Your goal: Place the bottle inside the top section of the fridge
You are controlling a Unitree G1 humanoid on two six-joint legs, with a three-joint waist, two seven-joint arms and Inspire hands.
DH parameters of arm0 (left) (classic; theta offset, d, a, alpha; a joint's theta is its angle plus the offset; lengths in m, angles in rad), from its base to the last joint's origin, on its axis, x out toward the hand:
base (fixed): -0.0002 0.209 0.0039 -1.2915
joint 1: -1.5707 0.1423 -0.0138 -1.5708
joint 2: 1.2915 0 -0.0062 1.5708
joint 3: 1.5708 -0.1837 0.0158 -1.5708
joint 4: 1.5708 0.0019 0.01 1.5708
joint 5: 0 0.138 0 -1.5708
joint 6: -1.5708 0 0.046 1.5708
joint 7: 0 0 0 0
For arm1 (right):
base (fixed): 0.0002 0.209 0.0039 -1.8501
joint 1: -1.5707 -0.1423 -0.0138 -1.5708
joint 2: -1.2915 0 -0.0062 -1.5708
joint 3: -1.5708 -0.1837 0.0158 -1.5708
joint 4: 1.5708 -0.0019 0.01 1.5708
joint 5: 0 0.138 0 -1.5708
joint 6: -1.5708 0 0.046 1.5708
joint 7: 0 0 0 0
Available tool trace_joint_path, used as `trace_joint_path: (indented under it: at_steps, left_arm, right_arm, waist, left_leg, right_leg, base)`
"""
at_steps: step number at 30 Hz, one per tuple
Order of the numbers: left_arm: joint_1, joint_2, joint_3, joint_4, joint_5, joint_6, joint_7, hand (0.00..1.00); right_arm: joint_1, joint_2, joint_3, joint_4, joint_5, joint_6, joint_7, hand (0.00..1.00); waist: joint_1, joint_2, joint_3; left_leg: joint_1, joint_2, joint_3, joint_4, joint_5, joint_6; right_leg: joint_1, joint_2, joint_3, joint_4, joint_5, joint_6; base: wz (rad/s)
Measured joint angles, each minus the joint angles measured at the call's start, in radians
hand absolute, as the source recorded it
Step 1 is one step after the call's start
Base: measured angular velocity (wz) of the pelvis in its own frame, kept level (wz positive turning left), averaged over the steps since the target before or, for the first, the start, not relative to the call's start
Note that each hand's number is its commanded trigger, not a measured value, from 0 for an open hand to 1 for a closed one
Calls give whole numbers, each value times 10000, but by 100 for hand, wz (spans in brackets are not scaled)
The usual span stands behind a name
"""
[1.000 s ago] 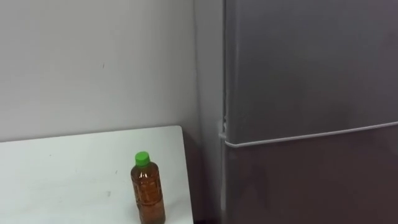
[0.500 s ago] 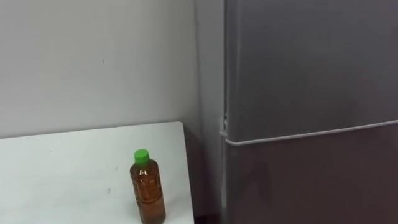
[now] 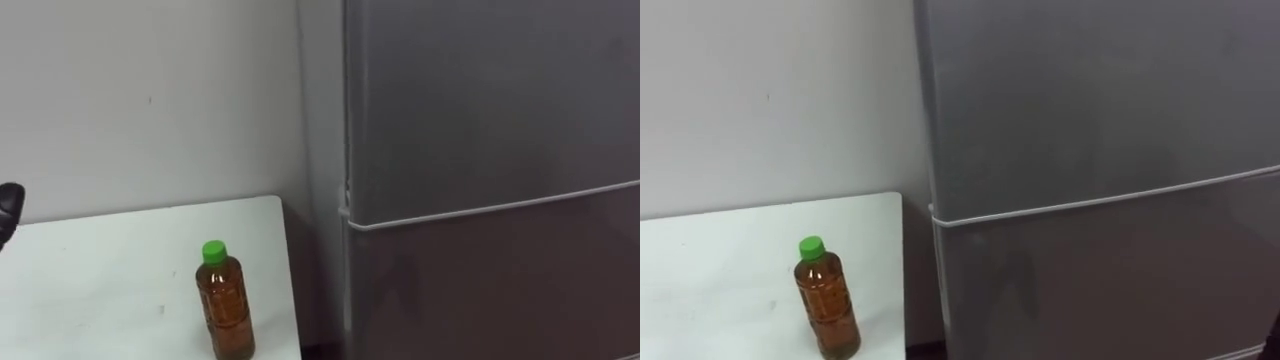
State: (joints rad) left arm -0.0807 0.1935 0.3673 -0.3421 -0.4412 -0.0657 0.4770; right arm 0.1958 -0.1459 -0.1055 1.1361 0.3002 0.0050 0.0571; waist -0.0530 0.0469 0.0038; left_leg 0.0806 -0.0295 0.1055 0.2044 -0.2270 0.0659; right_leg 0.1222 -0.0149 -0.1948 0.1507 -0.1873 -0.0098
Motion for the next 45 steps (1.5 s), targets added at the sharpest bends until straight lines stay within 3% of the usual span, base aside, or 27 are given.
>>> trace_joint_path:
  at_steps: [3, 6, 10, 14, 23, 27, 38, 45]
  left_arm:
    - [-375, -1, -389, 0, -1, 238, -413, 0]
    - [-451, -2, -832, -1, -13, 396, -1133, 0]
    - [-478, -30, -1438, 0, -96, 683, -2110, 0]
    - [-632, -79, -1867, -5, -107, 908, -2539, 0]
    - [-1578, -216, -3157, -23, -224, 1315, -3120, 0]
    - [-1695, -331, -3362, -24, -229, 1379, -3226, 0]
    - [-1712, -632, -3928, -35, -381, 1464, -3796, 0]
    - [-1736, -651, -4296, -63, -384, 1499, -4088, 0]
  right_arm:
    - [-13, 14, -94, -27, -1, 32, 30, 0]
    - [-20, 14, -166, -145, 2, 80, 105, 0]
    - [-108, 5, -171, -119, -2, 97, 106, 0]
    - [-166, -47, -141, -32, 4, 125, 99, 0]
    - [-234, -76, 59, -60, -295, 194, 42, 0]
    - [-418, -63, 73, 67, -333, 337, -144, 0]
    - [-598, -102, 102, 380, -318, 391, -231, 0]
    - [-738, -215, 452, 458, -316, 394, -221, 0]
  waist:
    - [-201, 8, 5]
    - [-348, 101, 41]
    - [-592, 154, 31]
    - [-667, 176, 7]
    - [-894, 39, -24]
    - [-1088, -7, -21]
    - [-1093, 7, -36]
    - [-1106, 34, -53]
  left_leg:
    - [-23, 0, -7, 5, 0, 0]
    - [-28, -2, 15, -10, -4, 3]
    - [-15, 15, 70, -66, -4, 3]
    - [-29, 37, 188, -76, -4, 3]
    - [7, 41, 313, -64, -1, 1]
    - [18, 43, 336, -59, 0, 0]
    - [19, 48, 356, -79, 0, 0]
    - [-7, 73, 476, -153, 0, -1]
  right_leg:
    - [103, -20, -14, 0, 0, 0]
    - [98, -13, -1, 3, 1, 2]
    - [40, -20, 74, 14, 1, 2]
    - [-44, -18, 177, 19, 1, 1]
    - [-32, -23, 264, 16, 1, 2]
    - [-104, -20, 281, -3, 0, 2]
    - [-128, -7, 320, -3, 1, 1]
    - [-212, 16, 464, 4, 5, -5]
  base:
    - [2]
    - [-1]
    - [-5]
    - [-8]
    - [-3]
    - [0]
    - [0]
    - [-5]
